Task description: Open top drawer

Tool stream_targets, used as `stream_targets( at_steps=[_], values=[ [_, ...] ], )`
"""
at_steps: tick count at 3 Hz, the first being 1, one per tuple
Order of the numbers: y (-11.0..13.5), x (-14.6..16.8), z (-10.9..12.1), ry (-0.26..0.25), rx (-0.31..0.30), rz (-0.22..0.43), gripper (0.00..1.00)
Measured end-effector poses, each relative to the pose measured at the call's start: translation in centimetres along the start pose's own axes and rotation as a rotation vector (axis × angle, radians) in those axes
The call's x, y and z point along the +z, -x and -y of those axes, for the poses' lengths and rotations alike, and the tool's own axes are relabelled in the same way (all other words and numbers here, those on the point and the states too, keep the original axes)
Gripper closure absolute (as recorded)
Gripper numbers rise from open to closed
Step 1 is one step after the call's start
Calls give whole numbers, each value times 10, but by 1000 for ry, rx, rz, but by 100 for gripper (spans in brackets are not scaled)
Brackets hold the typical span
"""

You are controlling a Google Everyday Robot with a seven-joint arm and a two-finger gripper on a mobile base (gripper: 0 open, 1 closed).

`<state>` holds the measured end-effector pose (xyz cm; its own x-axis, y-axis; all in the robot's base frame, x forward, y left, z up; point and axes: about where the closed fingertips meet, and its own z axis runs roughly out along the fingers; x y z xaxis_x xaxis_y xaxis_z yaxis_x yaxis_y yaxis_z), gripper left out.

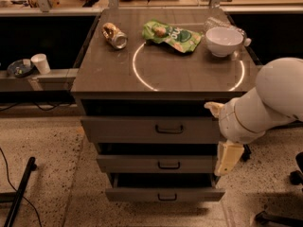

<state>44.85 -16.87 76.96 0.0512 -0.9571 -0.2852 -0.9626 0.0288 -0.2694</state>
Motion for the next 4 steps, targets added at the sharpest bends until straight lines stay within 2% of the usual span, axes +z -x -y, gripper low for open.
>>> stream_targets(
  at_steps=[2, 3, 4],
  values=[
    [-55, 68, 31, -19, -71, -34, 0],
    [-71, 85, 39, -20, -89, -52, 0],
    [-81, 102, 41, 5, -82, -75, 5]
  ],
)
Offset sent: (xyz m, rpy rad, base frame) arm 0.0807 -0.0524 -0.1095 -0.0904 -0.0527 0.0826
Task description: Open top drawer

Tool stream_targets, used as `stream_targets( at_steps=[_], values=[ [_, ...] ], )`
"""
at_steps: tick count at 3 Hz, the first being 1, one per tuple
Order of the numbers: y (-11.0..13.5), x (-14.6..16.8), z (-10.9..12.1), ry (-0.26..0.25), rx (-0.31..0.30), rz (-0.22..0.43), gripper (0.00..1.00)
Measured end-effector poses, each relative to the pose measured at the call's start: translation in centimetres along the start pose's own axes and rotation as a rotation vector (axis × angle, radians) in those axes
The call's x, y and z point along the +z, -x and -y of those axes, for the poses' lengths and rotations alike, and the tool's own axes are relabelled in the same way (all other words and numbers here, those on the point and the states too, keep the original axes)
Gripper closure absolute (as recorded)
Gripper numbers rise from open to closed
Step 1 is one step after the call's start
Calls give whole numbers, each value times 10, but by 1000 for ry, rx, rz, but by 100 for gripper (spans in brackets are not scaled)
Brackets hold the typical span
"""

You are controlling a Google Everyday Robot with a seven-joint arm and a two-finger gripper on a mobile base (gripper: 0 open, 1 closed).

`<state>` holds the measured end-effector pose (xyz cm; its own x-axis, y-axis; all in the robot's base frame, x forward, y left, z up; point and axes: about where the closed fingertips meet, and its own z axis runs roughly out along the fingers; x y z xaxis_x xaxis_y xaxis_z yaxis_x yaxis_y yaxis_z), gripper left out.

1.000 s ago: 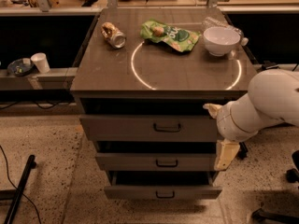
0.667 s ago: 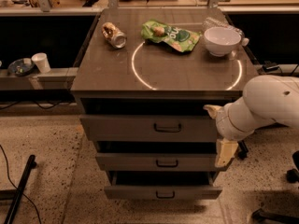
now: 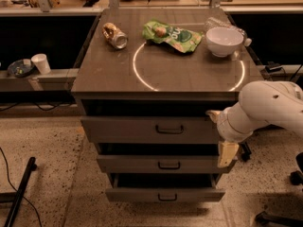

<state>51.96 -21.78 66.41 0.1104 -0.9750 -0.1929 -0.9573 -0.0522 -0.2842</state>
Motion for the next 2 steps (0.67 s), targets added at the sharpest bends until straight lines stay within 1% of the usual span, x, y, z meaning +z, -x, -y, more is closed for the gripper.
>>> stream_targets(
  at_steps=[1, 2],
  values=[
    [-2, 13, 0, 16, 18, -1, 20],
    [2, 17, -1, 13, 39, 19, 44]
  ],
)
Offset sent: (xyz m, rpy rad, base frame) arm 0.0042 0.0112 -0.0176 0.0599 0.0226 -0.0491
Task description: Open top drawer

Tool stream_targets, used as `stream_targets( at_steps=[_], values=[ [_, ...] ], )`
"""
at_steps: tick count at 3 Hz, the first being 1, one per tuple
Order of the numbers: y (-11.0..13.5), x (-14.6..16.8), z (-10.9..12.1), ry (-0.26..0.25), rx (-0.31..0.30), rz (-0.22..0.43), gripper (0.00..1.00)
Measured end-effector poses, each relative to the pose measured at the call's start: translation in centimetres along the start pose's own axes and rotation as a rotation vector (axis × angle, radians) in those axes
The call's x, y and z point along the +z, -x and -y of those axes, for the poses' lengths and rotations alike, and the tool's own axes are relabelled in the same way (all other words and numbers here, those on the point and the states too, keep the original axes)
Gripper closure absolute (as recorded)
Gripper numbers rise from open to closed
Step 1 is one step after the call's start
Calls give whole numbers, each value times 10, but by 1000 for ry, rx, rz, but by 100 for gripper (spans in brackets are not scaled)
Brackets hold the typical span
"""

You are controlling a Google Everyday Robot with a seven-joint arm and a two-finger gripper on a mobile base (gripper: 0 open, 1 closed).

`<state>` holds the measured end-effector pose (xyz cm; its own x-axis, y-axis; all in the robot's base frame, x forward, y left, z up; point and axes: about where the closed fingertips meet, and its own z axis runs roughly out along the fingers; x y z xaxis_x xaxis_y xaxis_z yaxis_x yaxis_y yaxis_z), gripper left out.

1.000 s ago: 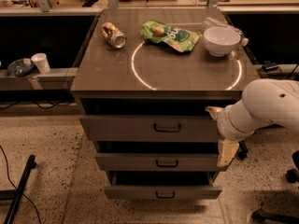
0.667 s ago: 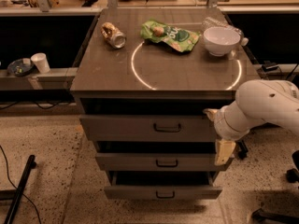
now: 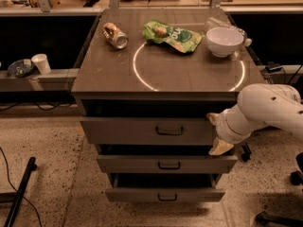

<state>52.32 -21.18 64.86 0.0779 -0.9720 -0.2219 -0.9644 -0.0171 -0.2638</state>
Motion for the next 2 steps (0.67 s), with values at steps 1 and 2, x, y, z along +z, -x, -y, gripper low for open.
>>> stream_targets(
  at_steps=[1, 2],
  values=[
    [4, -5, -1, -3, 3, 8, 59],
    [6, -16, 3, -3, 3, 8, 65]
  ],
)
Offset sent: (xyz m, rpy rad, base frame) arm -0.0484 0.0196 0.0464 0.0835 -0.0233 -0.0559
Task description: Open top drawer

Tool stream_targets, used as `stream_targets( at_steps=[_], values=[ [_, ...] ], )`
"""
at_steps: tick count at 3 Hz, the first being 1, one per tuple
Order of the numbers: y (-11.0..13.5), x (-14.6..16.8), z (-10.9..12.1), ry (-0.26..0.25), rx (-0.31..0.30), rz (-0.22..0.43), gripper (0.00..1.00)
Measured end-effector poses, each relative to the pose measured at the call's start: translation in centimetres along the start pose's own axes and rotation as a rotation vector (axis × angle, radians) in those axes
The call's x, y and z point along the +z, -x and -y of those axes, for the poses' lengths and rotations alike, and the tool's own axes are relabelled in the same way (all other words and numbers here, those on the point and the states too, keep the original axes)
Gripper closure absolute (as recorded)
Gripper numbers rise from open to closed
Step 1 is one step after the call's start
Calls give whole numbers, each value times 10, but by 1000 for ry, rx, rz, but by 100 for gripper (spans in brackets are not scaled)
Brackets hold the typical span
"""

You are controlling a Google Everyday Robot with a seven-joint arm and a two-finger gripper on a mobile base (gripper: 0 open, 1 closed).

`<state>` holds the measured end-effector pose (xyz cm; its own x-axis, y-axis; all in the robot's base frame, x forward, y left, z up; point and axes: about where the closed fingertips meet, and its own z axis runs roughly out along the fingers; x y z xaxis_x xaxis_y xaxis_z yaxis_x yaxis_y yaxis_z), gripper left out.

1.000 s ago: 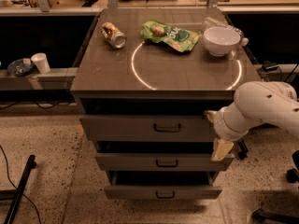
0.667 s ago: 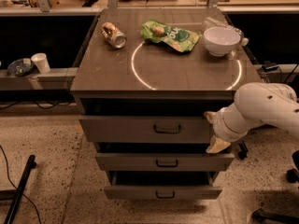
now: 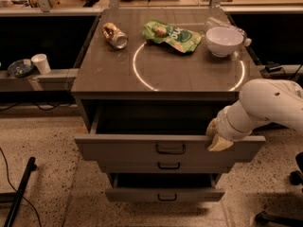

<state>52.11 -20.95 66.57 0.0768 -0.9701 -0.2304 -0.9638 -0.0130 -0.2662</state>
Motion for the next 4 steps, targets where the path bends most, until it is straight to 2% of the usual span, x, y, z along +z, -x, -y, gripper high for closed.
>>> stream_targets(
  at_steps=[1, 2, 3, 4],
  values=[
    [1, -5, 1, 0, 0, 0, 65],
    [15, -18, -27, -8, 60, 71, 46],
    [15, -25, -43, -4, 149, 127, 23],
    [14, -22, -46, 17, 148, 106, 1]
  ],
)
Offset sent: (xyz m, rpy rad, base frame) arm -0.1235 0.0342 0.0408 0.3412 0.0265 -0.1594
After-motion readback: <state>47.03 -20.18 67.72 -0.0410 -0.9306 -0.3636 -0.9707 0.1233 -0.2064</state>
